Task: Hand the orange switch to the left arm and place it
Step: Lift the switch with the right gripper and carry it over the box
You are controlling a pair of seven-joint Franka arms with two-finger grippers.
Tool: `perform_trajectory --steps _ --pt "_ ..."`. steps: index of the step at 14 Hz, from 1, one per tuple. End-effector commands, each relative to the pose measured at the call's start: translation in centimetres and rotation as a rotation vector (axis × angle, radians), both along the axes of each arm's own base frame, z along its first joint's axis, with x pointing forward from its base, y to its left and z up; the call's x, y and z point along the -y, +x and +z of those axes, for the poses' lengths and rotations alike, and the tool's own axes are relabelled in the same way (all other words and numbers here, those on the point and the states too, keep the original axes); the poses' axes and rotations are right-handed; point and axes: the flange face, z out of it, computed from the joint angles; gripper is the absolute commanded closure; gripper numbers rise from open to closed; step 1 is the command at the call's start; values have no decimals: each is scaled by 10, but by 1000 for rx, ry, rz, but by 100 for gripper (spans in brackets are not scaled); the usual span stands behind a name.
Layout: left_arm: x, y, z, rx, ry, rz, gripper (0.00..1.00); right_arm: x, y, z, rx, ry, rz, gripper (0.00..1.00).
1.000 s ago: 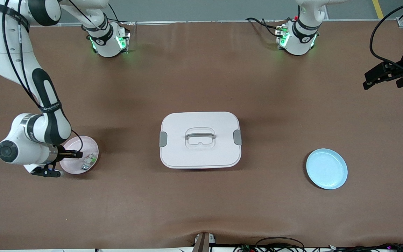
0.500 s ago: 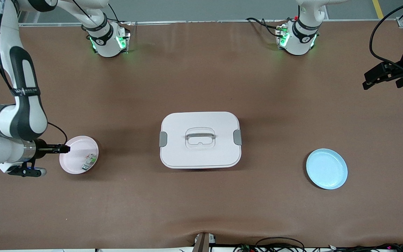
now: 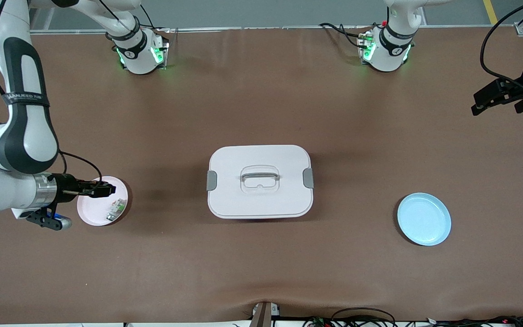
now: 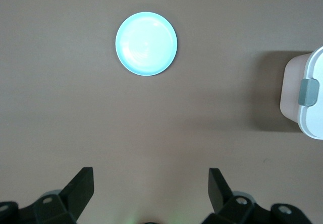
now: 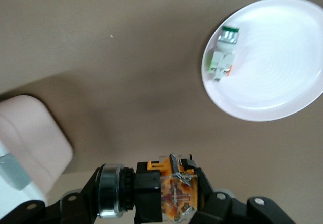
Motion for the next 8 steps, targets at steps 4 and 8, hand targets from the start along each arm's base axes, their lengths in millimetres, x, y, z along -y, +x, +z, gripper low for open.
perform_trajectory --steps 4,8 --pt "-6 -6 11 15 -8 8 0 -107 -14 39 -87 82 -187 74" --pt "-9 -9 14 16 -5 9 0 -156 -17 51 -189 212 -342 75"
